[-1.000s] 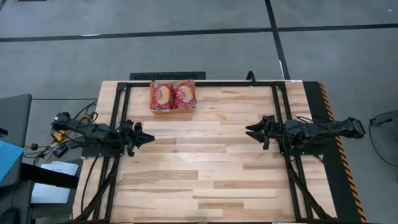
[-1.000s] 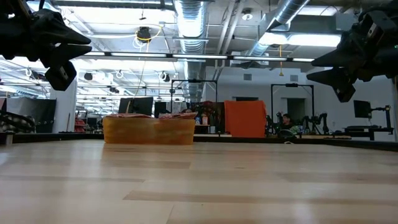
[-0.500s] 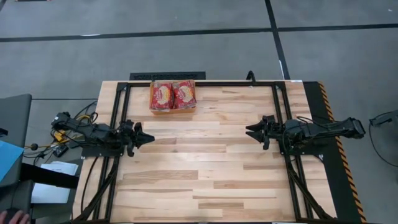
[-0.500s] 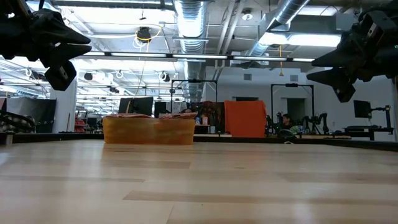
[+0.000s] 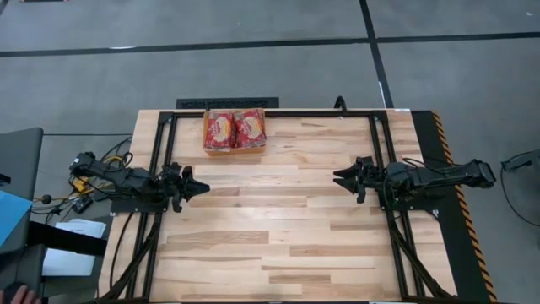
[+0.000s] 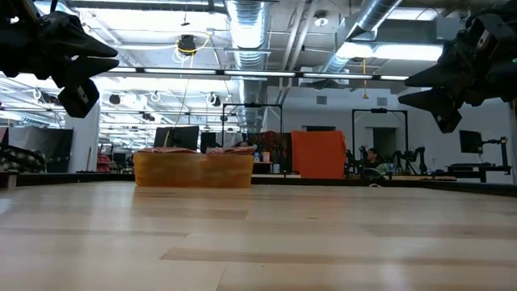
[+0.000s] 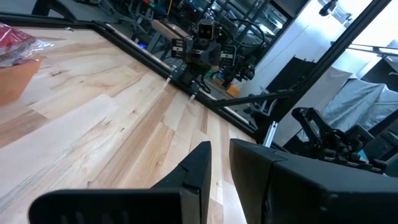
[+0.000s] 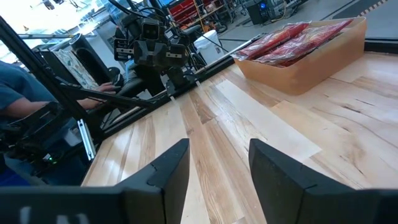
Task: Sort popcorn bags into baskets
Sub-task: Return To Home Position
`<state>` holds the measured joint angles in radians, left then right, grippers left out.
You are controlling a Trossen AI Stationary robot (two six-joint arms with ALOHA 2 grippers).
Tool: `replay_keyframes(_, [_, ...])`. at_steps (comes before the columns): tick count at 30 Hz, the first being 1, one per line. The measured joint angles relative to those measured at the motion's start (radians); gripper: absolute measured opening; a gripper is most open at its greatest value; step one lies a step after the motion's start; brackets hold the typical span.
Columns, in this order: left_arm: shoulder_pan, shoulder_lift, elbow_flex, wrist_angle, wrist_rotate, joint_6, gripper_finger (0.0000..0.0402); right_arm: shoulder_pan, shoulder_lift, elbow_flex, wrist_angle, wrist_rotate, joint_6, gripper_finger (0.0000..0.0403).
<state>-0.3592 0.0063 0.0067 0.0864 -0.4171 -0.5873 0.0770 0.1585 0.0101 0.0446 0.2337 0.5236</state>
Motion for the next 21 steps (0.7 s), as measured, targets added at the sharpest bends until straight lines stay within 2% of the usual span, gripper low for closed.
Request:
replay_keyframes(9, [0.000, 0.000, 0.000, 0.000, 0.000, 0.000, 0.0048, 0.000, 0.000, 0.000, 0.000, 0.000, 0.000, 0.0196])
replay_keyframes(21, [0.000, 0.000, 0.000, 0.000, 0.000, 0.000, 0.0048, 0.000, 0.000, 0.000, 0.000, 0.000, 0.000, 0.0183])
